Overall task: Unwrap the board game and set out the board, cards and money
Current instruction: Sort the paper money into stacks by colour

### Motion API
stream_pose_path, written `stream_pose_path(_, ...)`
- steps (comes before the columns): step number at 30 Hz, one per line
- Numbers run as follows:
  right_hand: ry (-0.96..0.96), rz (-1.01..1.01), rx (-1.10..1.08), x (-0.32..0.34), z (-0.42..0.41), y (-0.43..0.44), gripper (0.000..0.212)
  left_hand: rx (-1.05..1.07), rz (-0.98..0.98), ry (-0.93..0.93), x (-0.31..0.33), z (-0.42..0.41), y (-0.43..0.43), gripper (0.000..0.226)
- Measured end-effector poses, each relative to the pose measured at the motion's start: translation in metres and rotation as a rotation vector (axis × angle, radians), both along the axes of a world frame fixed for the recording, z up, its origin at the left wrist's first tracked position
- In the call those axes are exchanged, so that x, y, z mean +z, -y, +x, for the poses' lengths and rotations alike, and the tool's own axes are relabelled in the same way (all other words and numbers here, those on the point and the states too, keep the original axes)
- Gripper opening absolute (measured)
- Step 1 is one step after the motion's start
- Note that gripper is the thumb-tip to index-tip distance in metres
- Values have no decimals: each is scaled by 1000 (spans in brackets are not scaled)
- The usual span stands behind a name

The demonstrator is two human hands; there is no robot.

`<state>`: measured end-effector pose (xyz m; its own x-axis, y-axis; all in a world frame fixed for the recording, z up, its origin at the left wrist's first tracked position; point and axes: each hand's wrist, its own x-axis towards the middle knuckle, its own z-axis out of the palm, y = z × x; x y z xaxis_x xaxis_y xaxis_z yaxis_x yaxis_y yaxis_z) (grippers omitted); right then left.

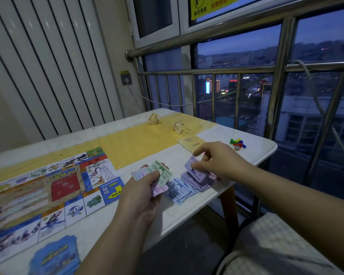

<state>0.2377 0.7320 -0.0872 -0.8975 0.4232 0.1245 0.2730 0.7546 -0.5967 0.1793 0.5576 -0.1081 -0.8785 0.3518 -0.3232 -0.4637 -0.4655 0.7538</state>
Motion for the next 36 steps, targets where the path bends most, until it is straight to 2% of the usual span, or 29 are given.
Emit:
stream_pose_path(2,-18,139,-55,-9,-1,2,42,-5,3,7,-1,-1,1,34)
stream_pose_path(3,-79,139,-54,-9,0,5,39,-11,5,6,0,1,1,31)
stream_pose_path(5,-197,-37,28,-3,3,15,30,-28,-3,-10,2,6,-1,24)
stream_pose_path(7,-167,-202,154,4,8,28,34,-65,-12,-26,5,15,-6,17)
stream_pose_path(10,-86,-291,243,8,13,36,29,-120,-3,20,12,27,-16,7)
stream_pose_path(14,-106,-310,118,12,16,12,16,-100,212,213,22,28,-17,8)
stream_pose_path(18,-159,-138,-97,7,19,-36,32,-133,306,263,23,26,-13,14)
stream_pose_path(23,15,42,-214,-14,21,-65,40,-145,237,158,15,26,-21,44)
stream_pose_path(25,-48,125,-246,-18,21,-66,43,-156,182,95,11,24,-22,42)
stream_pose_path(28,-222,-5,-130,-5,23,-43,33,-184,133,22,9,26,-23,38)
stream_pose_path(31,-127,-254,92,10,27,-1,32,-197,82,-19,13,34,-25,24)
stream_pose_path(33,-108,-267,177,13,26,15,28,-202,43,-47,15,39,-26,12)
stream_pose_path(36,-140,-298,202,13,23,18,16,-197,39,-44,13,38,-27,18)
